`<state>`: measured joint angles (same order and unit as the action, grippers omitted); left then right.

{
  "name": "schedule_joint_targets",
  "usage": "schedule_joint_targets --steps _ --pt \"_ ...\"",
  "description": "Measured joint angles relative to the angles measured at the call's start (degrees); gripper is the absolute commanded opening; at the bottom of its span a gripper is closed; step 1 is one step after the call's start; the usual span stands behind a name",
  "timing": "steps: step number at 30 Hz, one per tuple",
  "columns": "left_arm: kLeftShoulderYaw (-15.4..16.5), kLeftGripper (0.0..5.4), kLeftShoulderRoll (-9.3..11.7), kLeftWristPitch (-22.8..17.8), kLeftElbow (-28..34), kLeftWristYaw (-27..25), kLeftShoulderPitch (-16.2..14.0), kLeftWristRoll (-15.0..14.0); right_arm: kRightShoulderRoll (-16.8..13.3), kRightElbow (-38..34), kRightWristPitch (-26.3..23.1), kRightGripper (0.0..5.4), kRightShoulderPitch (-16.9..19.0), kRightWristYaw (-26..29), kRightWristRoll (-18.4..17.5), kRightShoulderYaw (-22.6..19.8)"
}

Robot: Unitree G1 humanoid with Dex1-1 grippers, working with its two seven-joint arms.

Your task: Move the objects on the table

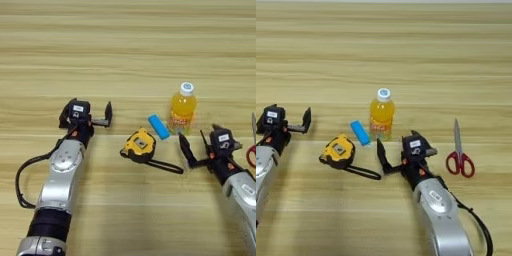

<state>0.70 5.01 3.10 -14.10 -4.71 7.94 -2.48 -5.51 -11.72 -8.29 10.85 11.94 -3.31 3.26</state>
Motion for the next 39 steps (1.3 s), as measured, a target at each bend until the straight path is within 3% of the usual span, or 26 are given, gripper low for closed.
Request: schedule_joint_targets --steps 7,16,22,34,39 --pt "-0.4 5.4 -0.3 0.0 0.3 -0.2 0.0 -0.1 -0.7 1.3 0.1 5.38 -3.5 -4.5 -0.3 -7.0" --pt "-0.6 5.4 -0.5 1.2 0.6 -1.1 0.1 -0.1 -0.8 7.9 1.8 5.38 -8.8 -4.5 -0.9 -8.3" --pt "-0.8 5.4 -0.5 1.8 0.6 -1.5 0.2 -0.1 -0.7 16.5 8.2 5.38 -15.6 -2.6 -3.2 -9.5" --pt "-0.8 5.4 -0.5 2.1 0.9 -1.9 0.1 -0.2 -1.2 21.2 12.7 5.38 -16.1 -2.3 -3.9 -10.5" --pt "-1.6 5.4 -0.7 1.2 6.1 -3.2 -1.0 -0.5 -1.2 21.5 12.7 5.38 -16.2 -2.4 -3.9 -10.4"
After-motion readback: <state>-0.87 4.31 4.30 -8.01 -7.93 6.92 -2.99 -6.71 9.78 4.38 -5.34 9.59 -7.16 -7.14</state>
